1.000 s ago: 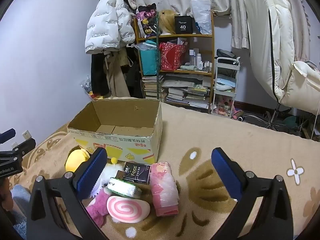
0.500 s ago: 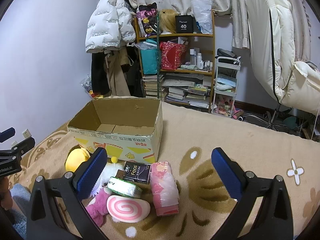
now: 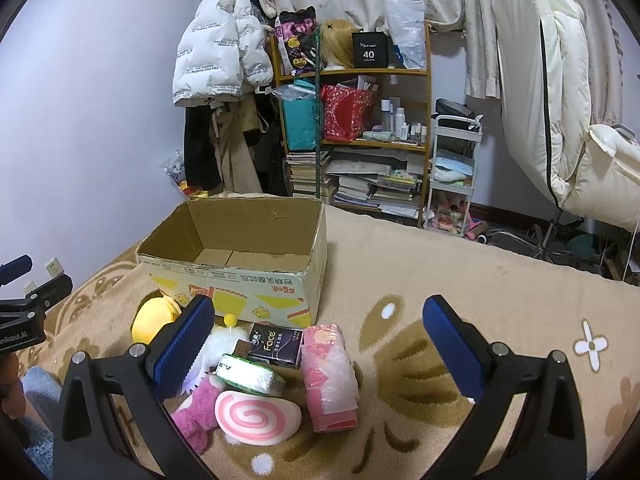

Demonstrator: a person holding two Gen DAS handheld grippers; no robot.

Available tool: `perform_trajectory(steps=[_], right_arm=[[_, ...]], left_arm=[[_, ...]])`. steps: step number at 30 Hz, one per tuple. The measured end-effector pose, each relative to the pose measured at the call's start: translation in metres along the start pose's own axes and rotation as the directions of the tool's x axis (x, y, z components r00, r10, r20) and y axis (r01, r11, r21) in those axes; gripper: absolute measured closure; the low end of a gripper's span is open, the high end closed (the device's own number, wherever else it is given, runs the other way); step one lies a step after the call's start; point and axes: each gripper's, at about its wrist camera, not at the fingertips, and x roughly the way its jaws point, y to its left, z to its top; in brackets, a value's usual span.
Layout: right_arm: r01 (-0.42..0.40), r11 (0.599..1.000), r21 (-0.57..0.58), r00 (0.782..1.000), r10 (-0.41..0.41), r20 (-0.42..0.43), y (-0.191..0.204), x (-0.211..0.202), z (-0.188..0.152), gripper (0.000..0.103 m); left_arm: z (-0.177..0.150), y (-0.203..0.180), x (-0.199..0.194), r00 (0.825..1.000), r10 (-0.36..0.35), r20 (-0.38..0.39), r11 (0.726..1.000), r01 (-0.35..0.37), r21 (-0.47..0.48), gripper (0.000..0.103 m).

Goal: Organize soft objects

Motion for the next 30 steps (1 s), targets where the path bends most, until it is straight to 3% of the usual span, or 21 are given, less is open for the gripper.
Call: perform_trajectory(steps=[30], right_arm=[[0.001, 1.0, -0.002, 1.0, -0.001, 0.0, 0.0011, -0.0001, 0.0002, 0.0]], left_arm=[[-0.0024, -0.0033, 0.0045, 1.0, 0.0, -0.014, 1.0, 0.0, 0.01, 0.0]])
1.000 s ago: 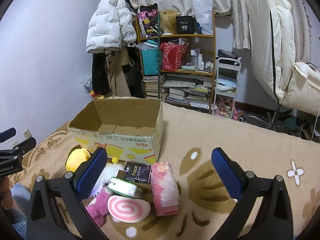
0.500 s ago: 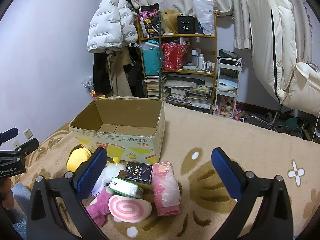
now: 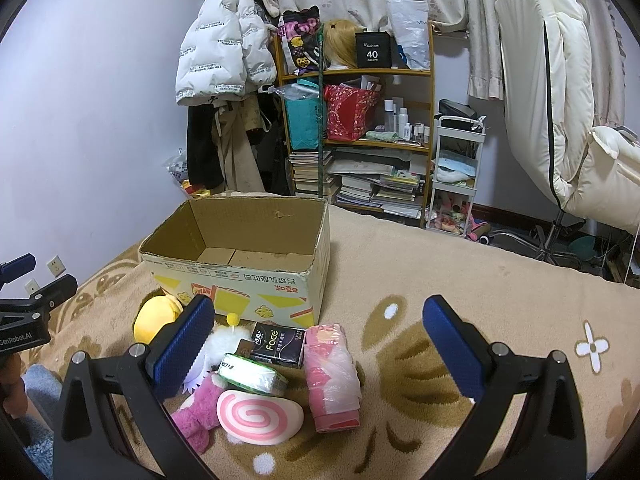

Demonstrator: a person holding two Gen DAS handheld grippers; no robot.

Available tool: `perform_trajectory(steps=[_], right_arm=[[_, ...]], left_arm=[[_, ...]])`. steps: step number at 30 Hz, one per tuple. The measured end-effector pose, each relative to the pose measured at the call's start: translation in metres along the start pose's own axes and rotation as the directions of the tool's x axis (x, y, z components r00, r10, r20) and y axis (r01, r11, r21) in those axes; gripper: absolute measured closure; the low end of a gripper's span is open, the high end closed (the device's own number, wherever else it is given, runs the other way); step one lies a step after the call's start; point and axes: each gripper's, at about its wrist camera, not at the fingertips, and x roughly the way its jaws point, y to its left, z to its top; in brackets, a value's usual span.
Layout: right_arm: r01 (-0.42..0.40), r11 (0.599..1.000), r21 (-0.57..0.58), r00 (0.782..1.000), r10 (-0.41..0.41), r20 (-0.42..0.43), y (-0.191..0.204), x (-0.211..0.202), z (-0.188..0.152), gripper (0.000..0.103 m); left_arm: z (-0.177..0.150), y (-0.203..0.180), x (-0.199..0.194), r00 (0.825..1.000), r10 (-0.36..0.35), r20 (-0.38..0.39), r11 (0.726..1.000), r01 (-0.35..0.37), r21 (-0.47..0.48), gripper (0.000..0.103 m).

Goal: Organize soft objects

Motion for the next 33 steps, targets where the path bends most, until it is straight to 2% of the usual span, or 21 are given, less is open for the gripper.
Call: perform_trajectory(steps=[19, 25, 33], right_arm=[[0.002, 1.0, -0.002, 1.0, -0.002, -0.002, 0.006, 0.001, -0.002, 0.0], [0.017, 1.0, -0.006, 1.0, -0.017, -0.013, 0.006, 0.004, -0.003, 0.0], [0.028, 1.0, 0.014, 0.997, -0.027, -0.072, -0.001, 0.019, -0.005, 0.0]], left_arm=[[0.001, -0.003, 0.001, 1.0, 0.001, -0.008, 1.0, -0.001, 0.0, 0.0], [0.0, -0.003, 0.006, 0.999, -0.009, -0.036, 1.0, 0.009, -0.006, 0.0], [0.008, 0.001, 0.029, 0.995, -0.023, -0.096, 0.999, 0.02, -0.036, 0.0]])
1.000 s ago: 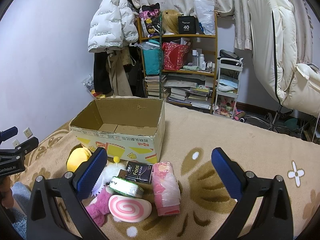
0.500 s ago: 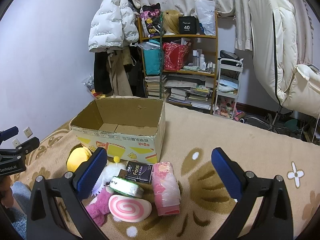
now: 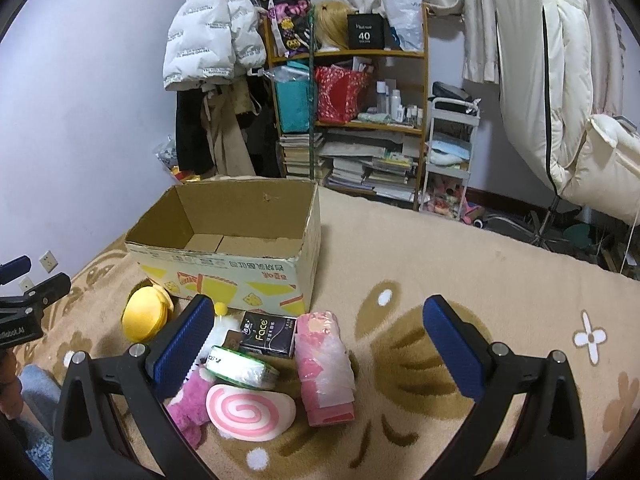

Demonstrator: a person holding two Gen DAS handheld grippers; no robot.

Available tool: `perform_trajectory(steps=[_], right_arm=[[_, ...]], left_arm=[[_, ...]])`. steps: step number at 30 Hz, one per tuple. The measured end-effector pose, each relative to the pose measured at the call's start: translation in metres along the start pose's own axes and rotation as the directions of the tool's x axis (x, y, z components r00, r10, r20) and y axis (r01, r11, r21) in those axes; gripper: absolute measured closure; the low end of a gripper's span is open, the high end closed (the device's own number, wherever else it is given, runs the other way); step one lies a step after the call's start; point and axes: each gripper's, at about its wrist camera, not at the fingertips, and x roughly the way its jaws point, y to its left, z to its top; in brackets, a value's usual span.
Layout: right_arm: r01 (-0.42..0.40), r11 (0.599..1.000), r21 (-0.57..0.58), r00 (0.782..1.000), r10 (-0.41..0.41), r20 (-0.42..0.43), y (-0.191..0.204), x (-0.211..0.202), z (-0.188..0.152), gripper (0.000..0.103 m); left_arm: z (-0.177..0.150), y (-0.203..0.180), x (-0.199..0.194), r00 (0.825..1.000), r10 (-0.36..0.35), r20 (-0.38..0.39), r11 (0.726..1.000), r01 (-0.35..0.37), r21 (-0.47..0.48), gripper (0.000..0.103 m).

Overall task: Organize soft objects
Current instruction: 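Grasp the yellow plush with the left gripper while the right grasps the pink roll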

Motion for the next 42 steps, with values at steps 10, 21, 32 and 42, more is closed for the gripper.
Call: perform_trajectory(steps=[10, 21, 32, 42], right_arm=[[0.0, 0.999, -0.048, 0.996, -0.004, -0.087, 0.01, 0.04, 0.005, 0.0], [0.009, 0.999, -0.033, 0.975, -0.017, -0.22, 0.006, 0.09, -0.004, 0.0], [0.018, 1.0, 0.005, 0.94, -0.015, -0.34, -0.009, 0.116, -0.022, 0.009], [-0.015, 0.999, 0.037, 0.899, 0.03, -0.436, -0.018, 0.143, -0.036, 0.026]], left_arm=[[0.018, 0.003, 0.053, 0.997, 0.012, -0.077, 0.998, -0.016, -0.056, 0.0], [0.005, -0.007, 0.102, 0.98, -0.001, -0.2, 1.0, 0.0, -0.006, 0.0], [-0.009, -0.024, 0.129, 0.964, -0.017, -0.265, 0.998, 0.033, 0.057, 0.0], [-0.018, -0.027, 0.149, 0.948, -0.028, -0.318, 0.998, 0.047, 0.052, 0.0]])
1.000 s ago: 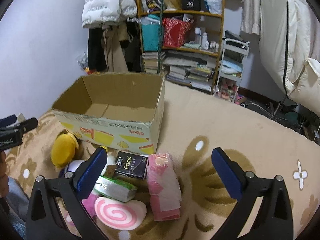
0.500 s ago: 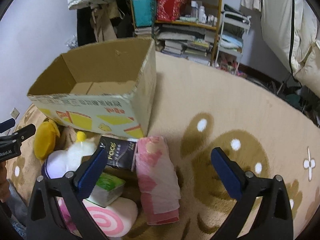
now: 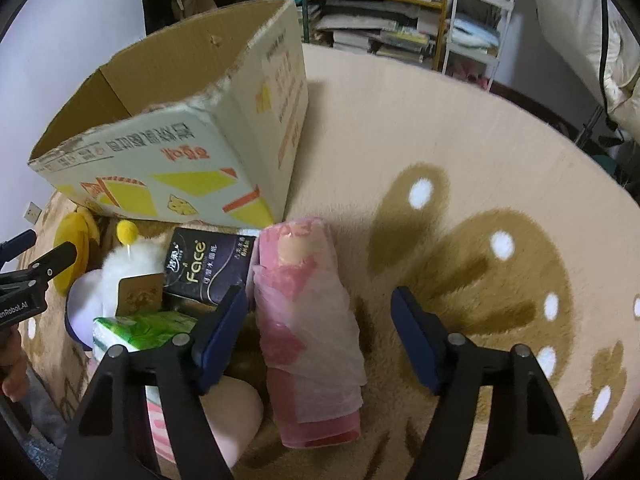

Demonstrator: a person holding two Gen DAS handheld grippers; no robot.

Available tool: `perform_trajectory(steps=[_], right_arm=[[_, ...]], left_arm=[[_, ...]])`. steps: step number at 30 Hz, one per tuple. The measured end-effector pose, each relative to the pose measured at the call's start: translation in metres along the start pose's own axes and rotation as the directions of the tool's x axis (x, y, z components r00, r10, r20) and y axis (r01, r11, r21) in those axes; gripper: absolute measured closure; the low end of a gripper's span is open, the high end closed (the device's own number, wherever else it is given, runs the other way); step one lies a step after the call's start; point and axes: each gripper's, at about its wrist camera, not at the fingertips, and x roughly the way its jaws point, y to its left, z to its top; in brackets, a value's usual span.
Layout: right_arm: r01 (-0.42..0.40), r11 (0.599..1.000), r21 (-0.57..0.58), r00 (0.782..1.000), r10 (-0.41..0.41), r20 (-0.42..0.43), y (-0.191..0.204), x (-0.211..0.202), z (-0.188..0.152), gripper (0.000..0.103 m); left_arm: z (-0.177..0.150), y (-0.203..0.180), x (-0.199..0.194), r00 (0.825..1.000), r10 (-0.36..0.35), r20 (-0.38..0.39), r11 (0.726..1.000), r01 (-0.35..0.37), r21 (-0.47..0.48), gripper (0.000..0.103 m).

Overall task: Organize soft objects
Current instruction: 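Grasp the yellow plush with the left gripper while the right grasps the pink roll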

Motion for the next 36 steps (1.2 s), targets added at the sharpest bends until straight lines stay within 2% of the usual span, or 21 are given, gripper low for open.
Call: perform_trajectory(steps=[7, 12, 17, 21, 23, 27, 29, 33, 36], right_arm=[[-0.032, 0.999, 0.034, 0.999, 0.033, -0.027, -0.006, 0.012, 0.004, 0.028], [-0.017, 1.0, 0.013, 1.0, 0.017, -0.026, -0.005, 0.011, 0.004, 0.028], [-0.052, 0.998, 0.032, 0.998, 0.053, -0.045, -0.006, 0.014, 0.003, 0.036], [-0.062, 0.997, 0.043, 0.996, 0.064, -0.058, -0.006, 0.014, -0.001, 0.041], [-0.085, 0.995, 0.054, 0.994, 0.089, -0.07, -0.006, 0.016, -0.001, 0.048], [-0.099, 0.993, 0.056, 0.991, 0.104, -0.081, -0.008, 0.019, 0.003, 0.051], [-0.107, 0.992, 0.059, 0.99, 0.112, -0.085, -0.01, 0.02, 0.003, 0.055], [-0.11, 0.992, 0.06, 0.989, 0.115, -0.089, -0.012, 0.02, 0.004, 0.058], [-0.116, 0.991, 0.06, 0.988, 0.121, -0.094, -0.01, 0.02, 0.003, 0.06]], left_arm=[[-0.001, 0.002, 0.01, 1.0, 0.005, -0.025, 1.0, -0.005, -0.005, 0.0], [-0.004, 0.001, 0.014, 0.999, 0.037, -0.04, 0.999, -0.036, 0.021, 0.0], [-0.004, 0.004, 0.024, 0.996, 0.045, -0.073, 0.999, -0.044, 0.01, 0.0], [-0.005, 0.01, 0.03, 0.996, 0.019, -0.089, 0.999, -0.022, -0.033, 0.001], [-0.004, 0.012, 0.033, 0.996, 0.005, -0.093, 0.999, -0.009, -0.045, 0.003], [-0.004, 0.014, 0.036, 0.996, -0.011, -0.092, 0.999, 0.006, -0.052, 0.006], [-0.005, 0.021, 0.042, 0.995, -0.031, -0.094, 0.998, 0.025, -0.064, 0.01], [-0.006, 0.024, 0.045, 0.993, -0.073, -0.096, 0.995, 0.066, -0.076, 0.025], [-0.005, 0.023, 0.046, 0.993, -0.072, -0.091, 0.996, 0.067, -0.063, 0.027]])
